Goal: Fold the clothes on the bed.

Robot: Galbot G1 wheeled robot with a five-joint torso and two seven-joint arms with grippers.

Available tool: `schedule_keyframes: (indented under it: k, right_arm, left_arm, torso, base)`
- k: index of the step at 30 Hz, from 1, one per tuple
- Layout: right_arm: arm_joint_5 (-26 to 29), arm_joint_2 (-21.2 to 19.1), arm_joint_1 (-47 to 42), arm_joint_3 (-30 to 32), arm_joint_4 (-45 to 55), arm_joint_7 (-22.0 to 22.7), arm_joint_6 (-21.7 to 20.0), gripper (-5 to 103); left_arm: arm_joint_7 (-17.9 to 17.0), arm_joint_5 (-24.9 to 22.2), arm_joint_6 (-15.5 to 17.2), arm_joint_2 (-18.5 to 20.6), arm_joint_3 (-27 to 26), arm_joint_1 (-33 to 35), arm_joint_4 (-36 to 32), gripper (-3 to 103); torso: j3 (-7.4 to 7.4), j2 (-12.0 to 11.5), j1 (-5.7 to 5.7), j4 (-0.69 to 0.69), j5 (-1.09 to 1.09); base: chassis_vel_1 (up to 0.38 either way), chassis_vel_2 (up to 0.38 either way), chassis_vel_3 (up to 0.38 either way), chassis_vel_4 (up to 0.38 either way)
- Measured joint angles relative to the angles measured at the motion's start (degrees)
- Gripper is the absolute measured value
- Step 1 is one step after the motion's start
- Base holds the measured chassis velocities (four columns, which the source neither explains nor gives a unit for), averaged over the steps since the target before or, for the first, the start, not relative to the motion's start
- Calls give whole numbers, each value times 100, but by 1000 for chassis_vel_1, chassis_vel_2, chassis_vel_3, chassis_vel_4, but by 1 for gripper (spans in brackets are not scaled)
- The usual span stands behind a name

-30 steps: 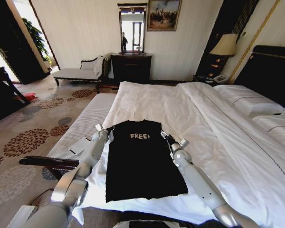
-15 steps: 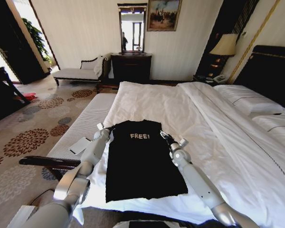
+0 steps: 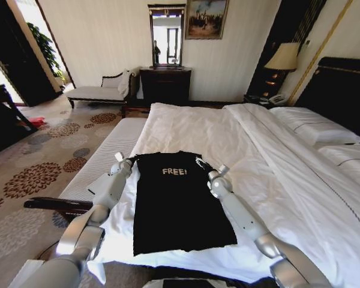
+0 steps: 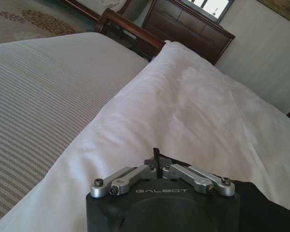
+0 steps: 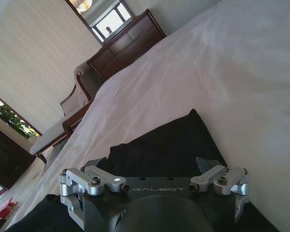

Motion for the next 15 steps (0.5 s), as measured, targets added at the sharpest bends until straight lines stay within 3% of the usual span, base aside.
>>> schedule_keyframes:
  k: [8, 15]
  right_arm:
    - [-617, 498, 830, -70, -1604, -414, 215, 100]
    - [-1002, 491, 948, 141, -1661, -580, 357, 100]
  left_arm:
    - [9, -5, 6, 7, 15, 35, -92, 1]
    - [28, -4, 9, -2, 51, 46, -161, 1]
  torso:
    - [0, 0, 1, 0, 0]
    - [0, 0, 1, -1, 1]
  base:
    - [0, 0, 0, 0]
    - [0, 0, 0, 0]
